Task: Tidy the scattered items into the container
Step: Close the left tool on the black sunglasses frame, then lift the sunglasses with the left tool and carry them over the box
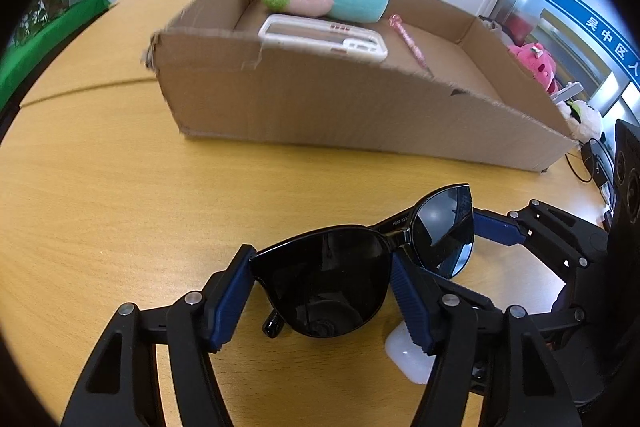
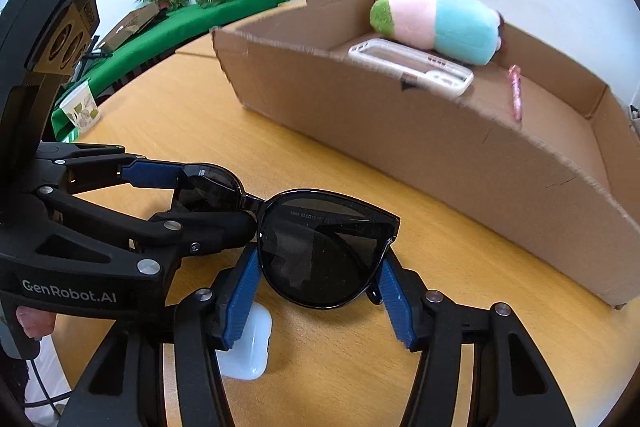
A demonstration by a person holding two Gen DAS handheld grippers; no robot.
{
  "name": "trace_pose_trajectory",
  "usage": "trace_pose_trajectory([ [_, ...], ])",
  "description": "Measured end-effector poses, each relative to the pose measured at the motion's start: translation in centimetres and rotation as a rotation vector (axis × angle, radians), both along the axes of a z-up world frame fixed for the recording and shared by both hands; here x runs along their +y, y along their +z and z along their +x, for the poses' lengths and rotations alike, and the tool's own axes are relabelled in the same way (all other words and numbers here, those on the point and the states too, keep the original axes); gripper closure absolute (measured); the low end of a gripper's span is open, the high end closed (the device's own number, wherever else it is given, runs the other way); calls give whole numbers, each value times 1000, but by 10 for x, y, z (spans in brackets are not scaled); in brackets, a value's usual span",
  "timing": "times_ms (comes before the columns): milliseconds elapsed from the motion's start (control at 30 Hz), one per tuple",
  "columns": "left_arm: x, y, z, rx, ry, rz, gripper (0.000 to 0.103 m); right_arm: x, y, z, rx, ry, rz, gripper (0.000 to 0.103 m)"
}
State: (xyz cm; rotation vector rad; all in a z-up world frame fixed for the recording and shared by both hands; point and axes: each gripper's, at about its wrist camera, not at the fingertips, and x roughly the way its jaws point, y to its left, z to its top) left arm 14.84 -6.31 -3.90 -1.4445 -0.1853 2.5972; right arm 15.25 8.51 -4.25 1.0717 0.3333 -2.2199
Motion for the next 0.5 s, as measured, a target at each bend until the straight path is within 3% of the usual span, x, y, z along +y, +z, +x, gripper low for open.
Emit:
trace_pose_trajectory([
  [500,25,74,1,162,-53,-52,37,25,66,11,137,-79,-103,42],
])
